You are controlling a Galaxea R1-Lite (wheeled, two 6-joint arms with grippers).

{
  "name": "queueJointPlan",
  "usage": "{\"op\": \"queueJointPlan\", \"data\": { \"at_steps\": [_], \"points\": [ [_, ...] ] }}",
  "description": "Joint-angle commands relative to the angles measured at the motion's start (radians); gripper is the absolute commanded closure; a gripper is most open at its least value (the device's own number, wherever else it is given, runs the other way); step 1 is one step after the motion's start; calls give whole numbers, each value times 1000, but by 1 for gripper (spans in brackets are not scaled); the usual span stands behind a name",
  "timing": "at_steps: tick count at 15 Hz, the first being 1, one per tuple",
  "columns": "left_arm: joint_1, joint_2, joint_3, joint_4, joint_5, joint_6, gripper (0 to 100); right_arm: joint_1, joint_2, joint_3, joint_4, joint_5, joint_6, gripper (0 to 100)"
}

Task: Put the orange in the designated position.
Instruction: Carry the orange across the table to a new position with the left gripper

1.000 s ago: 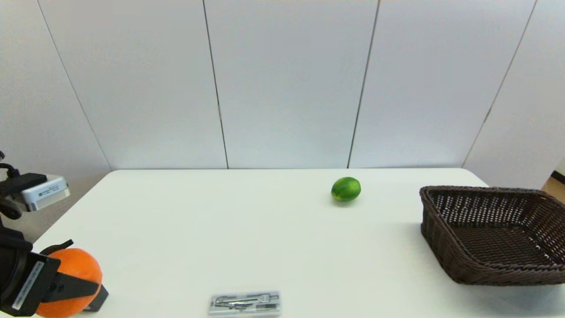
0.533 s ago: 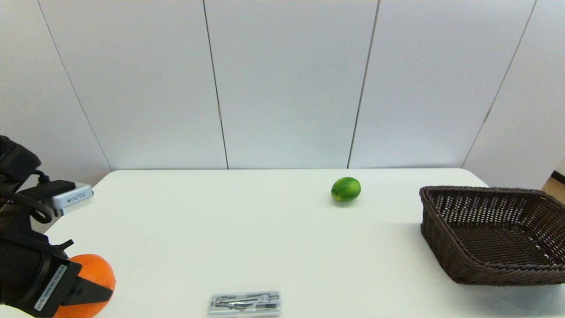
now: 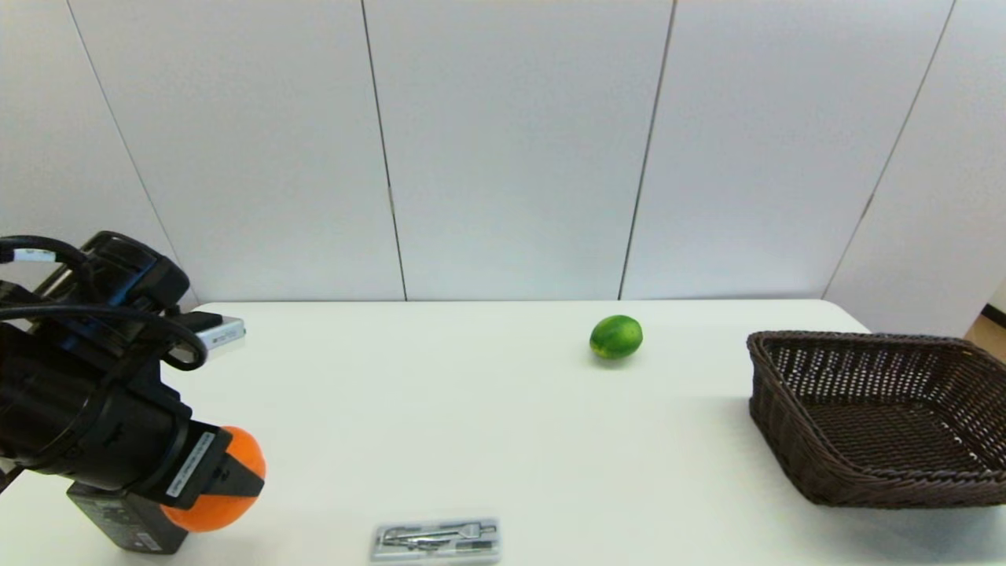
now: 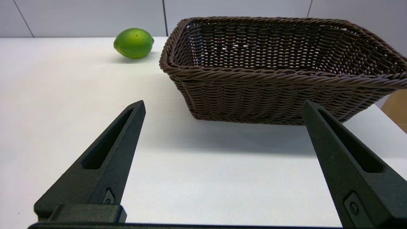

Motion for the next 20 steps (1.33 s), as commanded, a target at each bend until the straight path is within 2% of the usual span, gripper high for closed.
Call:
{"op": "queueJointPlan", "data": {
  "at_steps": [1,5,20],
  "points": [
    [-1,93,-3,-40,-1,0,100,1,0,0,0,0,0,0],
    [-12,157,-4,-91,-4,0,100,0,1,0,0,0,0,0],
    [-20,214,52,-77,-5,-3,100,0,0,0,0,0,0,0]
  ]
}}
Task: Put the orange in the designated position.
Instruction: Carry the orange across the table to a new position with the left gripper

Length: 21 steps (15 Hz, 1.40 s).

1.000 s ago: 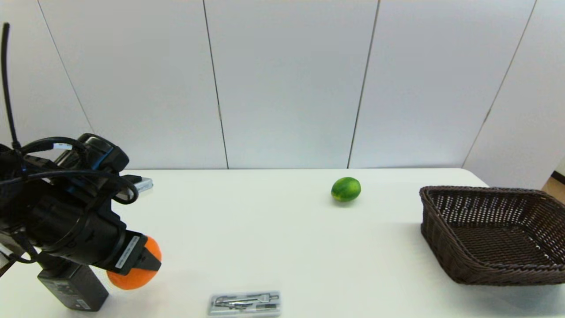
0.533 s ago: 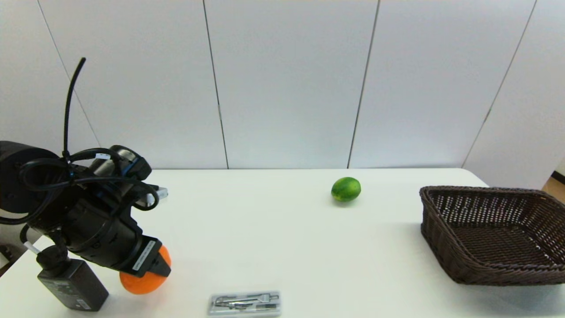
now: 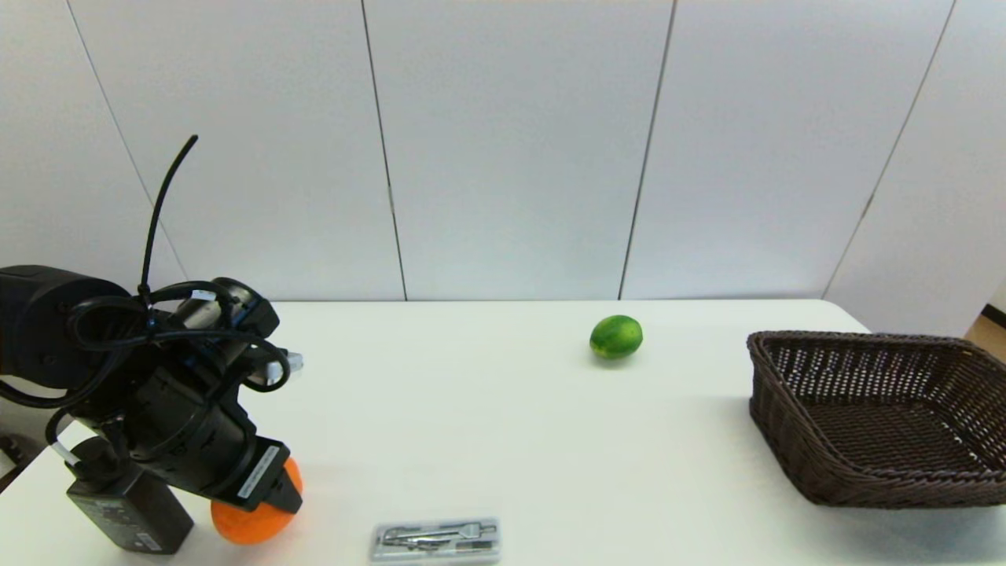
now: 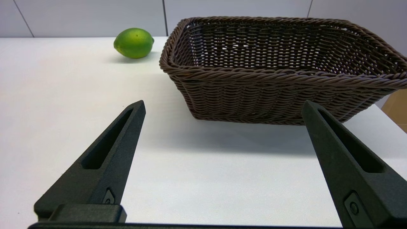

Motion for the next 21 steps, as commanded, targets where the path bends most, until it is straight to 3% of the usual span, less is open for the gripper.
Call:
{"op": "queueJointPlan", "data": {
  "at_steps": [1,13,21],
  "points": [
    [0,1,16,7,0,-1,100,0,1,0,-1,0,0,0],
    [22,-4,20,6,3,-5,100,0,1,0,-1,0,0,0],
    [23,4,20,6,6,-87,100,0,0,0,-1,0,0,0]
  ]
}}
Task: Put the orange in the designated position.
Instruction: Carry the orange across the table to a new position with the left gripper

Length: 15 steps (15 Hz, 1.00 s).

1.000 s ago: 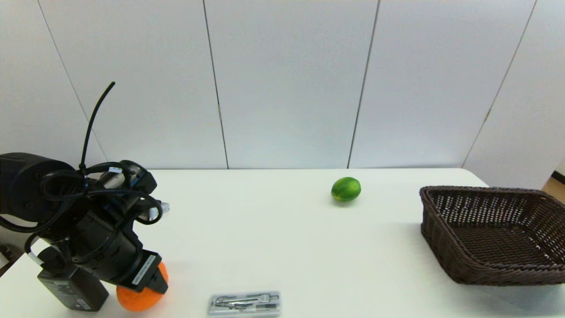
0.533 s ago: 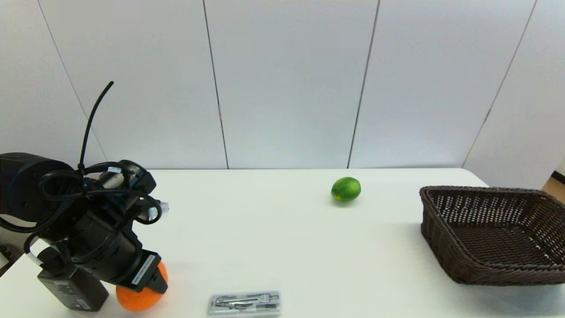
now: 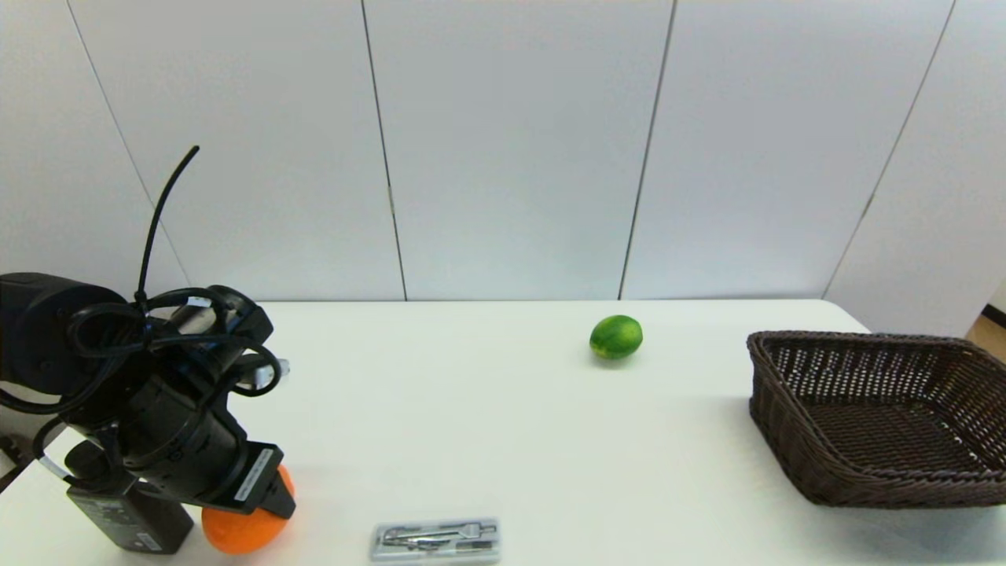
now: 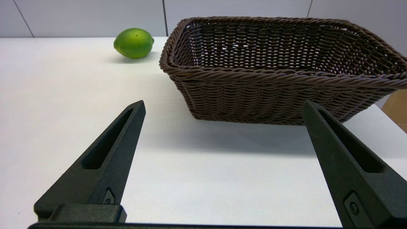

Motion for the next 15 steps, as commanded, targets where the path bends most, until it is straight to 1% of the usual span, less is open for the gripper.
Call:
{"op": "queueJointPlan", "data": {
  "at_steps": [1,15],
  "points": [
    [-1,7,-1,5,0,-1,100,0,1,0,0,0,0,0],
    [-1,28,-4,3,1,0,100,0,1,0,0,0,0,0]
  ]
}}
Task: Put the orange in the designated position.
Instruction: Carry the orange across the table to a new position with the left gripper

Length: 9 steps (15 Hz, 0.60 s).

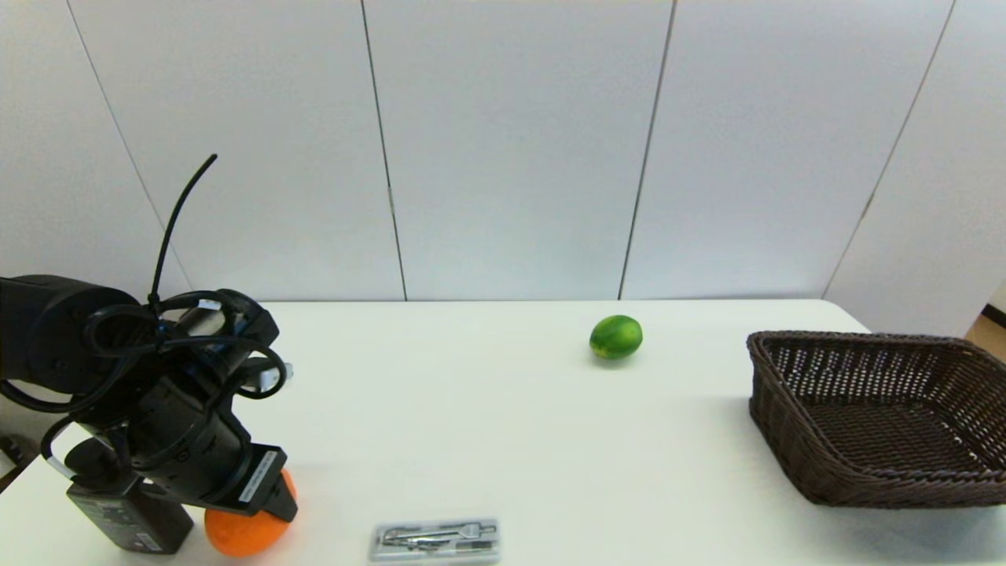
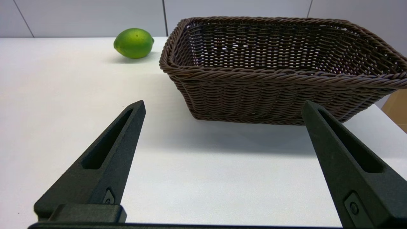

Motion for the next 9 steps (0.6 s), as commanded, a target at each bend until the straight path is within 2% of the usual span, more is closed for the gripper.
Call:
{"op": "queueJointPlan", "data": {
  "at_steps": [1,7,8,9],
  "points": [
    [0,7,-2,2,3,-1,100,0,0,0,0,0,0,0],
    [0,9,-5,1,6,1,100,0,0,0,0,0,0,0],
    [0,9,-5,1,7,1,0,0,0,0,0,0,0,0],
    [0,7,-5,-1,7,1,0,0,1,0,0,0,0,0]
  ]
}}
